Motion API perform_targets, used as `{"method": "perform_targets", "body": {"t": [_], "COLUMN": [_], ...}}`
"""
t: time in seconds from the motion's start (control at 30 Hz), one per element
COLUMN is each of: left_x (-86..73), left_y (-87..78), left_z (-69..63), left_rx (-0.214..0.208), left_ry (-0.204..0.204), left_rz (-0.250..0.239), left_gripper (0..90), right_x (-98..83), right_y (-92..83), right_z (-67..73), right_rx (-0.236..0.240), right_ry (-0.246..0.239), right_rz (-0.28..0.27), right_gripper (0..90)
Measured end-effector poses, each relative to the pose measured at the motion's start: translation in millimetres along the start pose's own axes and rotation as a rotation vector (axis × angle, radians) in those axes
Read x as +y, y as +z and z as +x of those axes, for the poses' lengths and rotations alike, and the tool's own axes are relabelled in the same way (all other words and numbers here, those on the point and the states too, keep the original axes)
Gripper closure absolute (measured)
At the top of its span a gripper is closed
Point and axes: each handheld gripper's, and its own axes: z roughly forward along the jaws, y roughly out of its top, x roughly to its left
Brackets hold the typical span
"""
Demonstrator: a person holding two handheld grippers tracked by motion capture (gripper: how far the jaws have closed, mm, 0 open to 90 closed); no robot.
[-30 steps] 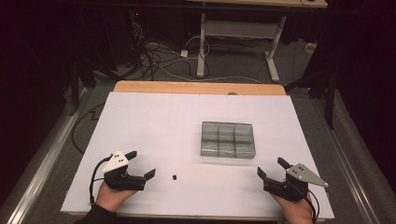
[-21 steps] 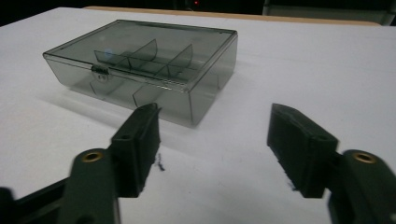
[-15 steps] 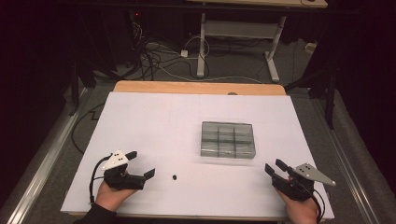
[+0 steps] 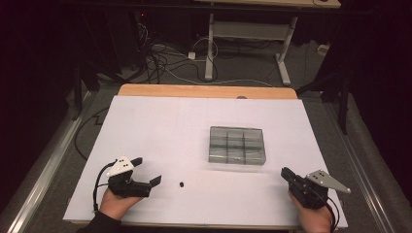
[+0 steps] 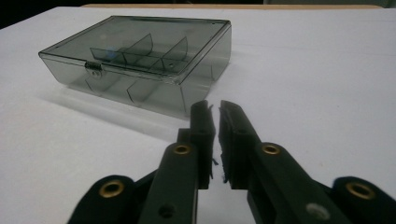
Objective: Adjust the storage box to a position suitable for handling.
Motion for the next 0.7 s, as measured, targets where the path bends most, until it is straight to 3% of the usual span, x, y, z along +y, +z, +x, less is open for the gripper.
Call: {"method": "perform_targets", "body": {"t": [0.07, 0.57, 0.7], "left_x": [-0.1, 0.0, 1.9], "left_y": [0.2, 3.0, 4.2], "left_z": [0.0, -0.8, -3.1], "left_rx": [-0.002, -0.027, -0.035], "left_ry": [0.000, 0.000, 0.031], "left_rz": [0.000, -0.012, -0.013], "left_gripper": [0.0, 0.0, 0.0], "right_x": [0.2, 2.4, 6.1], "right_y": [-0.7, 2.0, 7.5], "right_z": [0.1, 1.6, 3.6], "right_rx": [-0.001, 0.018, 0.017], "right_ry": [0.002, -0.022, -0.032], "right_rz": [-0.004, -0.020, -0.022], "right_gripper": [89.7, 90.0, 90.0]}}
